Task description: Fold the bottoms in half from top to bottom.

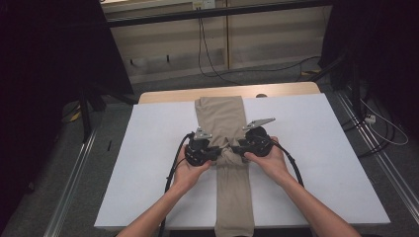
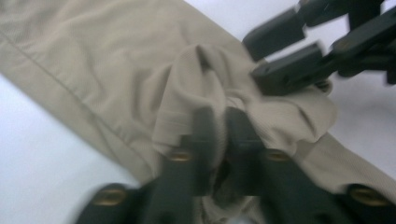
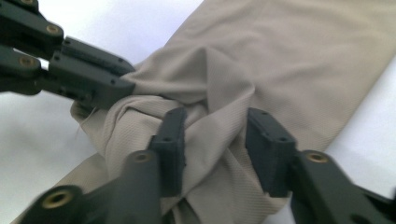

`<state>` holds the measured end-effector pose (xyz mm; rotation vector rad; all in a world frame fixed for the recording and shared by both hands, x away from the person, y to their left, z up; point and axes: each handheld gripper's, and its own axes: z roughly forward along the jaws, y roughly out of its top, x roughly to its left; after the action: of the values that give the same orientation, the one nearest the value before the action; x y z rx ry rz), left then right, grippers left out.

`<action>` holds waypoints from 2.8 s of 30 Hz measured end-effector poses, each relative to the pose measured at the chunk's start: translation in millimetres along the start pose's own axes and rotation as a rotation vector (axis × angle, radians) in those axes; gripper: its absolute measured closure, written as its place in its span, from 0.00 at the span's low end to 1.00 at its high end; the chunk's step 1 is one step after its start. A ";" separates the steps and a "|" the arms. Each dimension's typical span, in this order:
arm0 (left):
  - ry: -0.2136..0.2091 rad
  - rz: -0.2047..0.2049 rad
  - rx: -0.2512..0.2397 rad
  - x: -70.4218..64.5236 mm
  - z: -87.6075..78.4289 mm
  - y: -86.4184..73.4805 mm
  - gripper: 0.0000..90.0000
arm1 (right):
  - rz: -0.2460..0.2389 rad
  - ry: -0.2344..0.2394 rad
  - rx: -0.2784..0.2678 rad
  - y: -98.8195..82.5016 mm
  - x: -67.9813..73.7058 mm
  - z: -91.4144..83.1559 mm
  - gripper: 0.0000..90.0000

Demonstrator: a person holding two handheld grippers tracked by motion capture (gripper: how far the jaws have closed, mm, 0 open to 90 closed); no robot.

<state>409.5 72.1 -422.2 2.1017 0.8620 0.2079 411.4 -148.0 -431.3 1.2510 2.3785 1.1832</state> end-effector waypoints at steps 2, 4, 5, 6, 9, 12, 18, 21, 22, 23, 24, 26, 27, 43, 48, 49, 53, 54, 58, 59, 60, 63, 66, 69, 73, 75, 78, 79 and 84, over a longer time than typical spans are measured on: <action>-0.021 -0.017 -0.016 1.1 -1.7 2.1 0.95 | 0.020 0.037 0.006 -2.3 -1.3 -0.3 0.83; -0.027 -0.018 -0.028 1.2 -6.5 2.8 0.95 | -0.010 0.033 -0.017 -3.9 2.2 -6.7 0.98; -0.020 -0.025 -0.042 1.1 -10.5 2.8 0.95 | -0.014 0.036 -0.027 -4.2 3.7 -9.8 1.00; -0.008 -0.019 -0.050 1.4 -13.7 3.1 0.97 | -0.027 0.038 -0.040 -4.6 6.0 -15.3 1.00; -0.013 -0.030 -0.089 3.9 -26.1 6.2 0.97 | -0.054 0.044 -0.062 -6.3 13.3 -28.3 1.00; 0.020 0.003 -0.126 6.0 -32.8 16.6 0.97 | -0.083 0.053 -0.086 -10.0 22.1 -42.9 1.00; 0.049 0.014 -0.177 19.8 -19.5 46.4 0.97 | -0.072 0.024 -0.130 -14.0 21.4 -59.0 1.00; 0.074 0.021 -0.150 24.6 -2.8 52.7 0.89 | -0.068 0.023 -0.108 -18.0 17.7 -54.7 0.99; 0.092 0.008 -0.143 25.9 0.5 52.0 0.79 | -0.062 0.015 -0.091 -20.4 15.3 -51.0 0.99; 0.082 -0.033 -0.141 28.3 4.4 49.5 0.76 | -0.050 0.007 -0.085 -22.0 13.9 -48.7 0.98; 0.086 -0.044 -0.130 28.6 5.9 47.3 0.73 | -0.034 0.000 -0.068 -24.8 11.3 -45.1 0.98; 0.087 -0.044 -0.095 25.0 5.9 39.5 0.64 | -0.042 0.001 -0.049 -29.6 10.3 -41.8 0.98; 0.063 -0.031 -0.088 20.9 4.8 34.9 0.64 | -0.039 0.010 -0.047 -31.0 10.1 -41.4 0.99; -0.130 0.072 0.014 -25.9 4.6 2.6 0.99 | -0.026 0.033 -0.057 -32.2 14.1 -45.1 1.00; -0.124 0.087 0.000 -34.0 -16.2 -8.8 0.99 | -0.047 0.058 -0.063 -35.5 24.3 -53.6 0.99; -0.126 0.088 0.003 -36.0 -20.3 -12.7 0.99 | -0.051 0.061 -0.062 -36.9 26.4 -54.9 0.99; -0.143 0.120 0.032 -45.7 -33.3 -29.9 0.99 | -0.085 0.091 -0.028 -50.3 40.1 -59.8 0.99; -0.148 0.124 0.045 -47.1 -35.3 -34.3 0.99 | -0.094 0.096 -0.016 -54.2 43.3 -60.0 0.99; -0.138 0.135 0.090 -50.2 -38.0 -49.4 0.99 | -0.112 0.123 0.039 -66.4 54.2 -60.1 0.99; -0.142 0.130 0.096 -50.3 -39.2 -53.7 0.99 | -0.120 0.129 0.051 -68.9 56.6 -60.2 0.97; -0.147 0.127 0.103 -50.1 -39.7 -56.1 0.99 | -0.126 0.133 0.068 -71.6 58.8 -60.8 0.94; -0.152 0.108 0.138 -50.1 -41.7 -66.3 0.97 | -0.120 0.131 0.065 -73.4 58.3 -66.4 0.86; -0.151 0.117 0.118 -48.4 -44.7 -63.9 0.88 | -0.117 0.068 0.003 -59.1 48.5 -69.8 0.77; -0.091 0.103 0.032 -36.1 -45.0 -44.6 0.82 | -0.080 0.024 -0.040 -37.2 27.8 -60.7 0.73; -0.022 0.038 -0.009 -9.2 -28.1 -16.2 0.69 | -0.038 0.002 -0.040 -13.1 4.9 -36.5 0.69; 0.028 0.017 0.013 -0.3 -13.2 -7.9 0.58 | -0.028 -0.020 -0.028 -6.1 -1.5 -23.1 0.67; 0.008 0.016 0.049 7.5 6.6 -6.0 0.48 | -0.003 -0.024 0.008 -4.3 -7.9 -3.3 0.63; -0.008 0.004 0.069 7.5 12.9 -7.7 0.47 | 0.003 -0.024 0.018 -5.6 -8.6 0.3 0.65; -0.046 0.041 0.018 -5.0 -5.4 -6.1 0.96 | -0.004 0.038 -0.008 -10.4 -0.6 -7.0 0.97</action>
<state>400.4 74.8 -422.6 2.1345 0.7966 0.1736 402.0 -155.7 -434.4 1.2316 2.4000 1.2243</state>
